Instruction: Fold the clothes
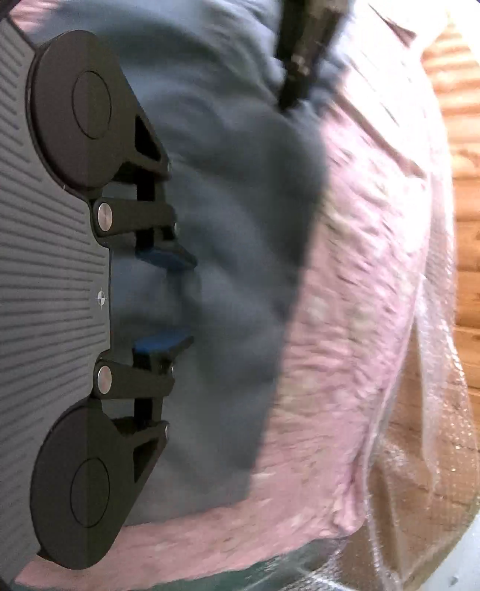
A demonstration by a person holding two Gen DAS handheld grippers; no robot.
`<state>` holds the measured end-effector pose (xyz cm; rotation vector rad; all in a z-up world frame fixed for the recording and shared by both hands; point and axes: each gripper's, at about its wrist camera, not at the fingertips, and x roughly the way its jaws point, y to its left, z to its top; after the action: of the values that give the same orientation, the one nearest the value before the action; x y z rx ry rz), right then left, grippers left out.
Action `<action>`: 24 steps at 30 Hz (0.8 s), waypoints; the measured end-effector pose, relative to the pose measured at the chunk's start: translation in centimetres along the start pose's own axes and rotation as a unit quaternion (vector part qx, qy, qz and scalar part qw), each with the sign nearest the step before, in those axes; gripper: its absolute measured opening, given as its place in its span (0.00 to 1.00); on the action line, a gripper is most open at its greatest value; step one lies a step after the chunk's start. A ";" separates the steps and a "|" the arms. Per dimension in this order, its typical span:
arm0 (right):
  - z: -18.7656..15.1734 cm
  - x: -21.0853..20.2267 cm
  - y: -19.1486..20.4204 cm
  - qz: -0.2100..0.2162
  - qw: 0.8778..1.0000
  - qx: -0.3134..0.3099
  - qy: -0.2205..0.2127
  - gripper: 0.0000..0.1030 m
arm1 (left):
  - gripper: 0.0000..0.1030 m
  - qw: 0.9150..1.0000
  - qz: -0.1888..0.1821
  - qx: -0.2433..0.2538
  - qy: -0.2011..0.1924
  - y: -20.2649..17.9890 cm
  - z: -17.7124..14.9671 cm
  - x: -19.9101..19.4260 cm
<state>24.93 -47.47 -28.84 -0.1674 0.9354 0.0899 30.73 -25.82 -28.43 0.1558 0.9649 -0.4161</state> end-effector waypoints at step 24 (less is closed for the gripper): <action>4.6 -1.3 11.2 0.075 0.994 -0.018 0.076 0.28 | 0.21 0.940 0.195 -0.280 0.010 36.8 -13.3 -15.1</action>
<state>26.08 -35.68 -26.26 -0.1382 1.0985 0.2349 28.18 15.98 -25.56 -0.1679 1.0100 0.2337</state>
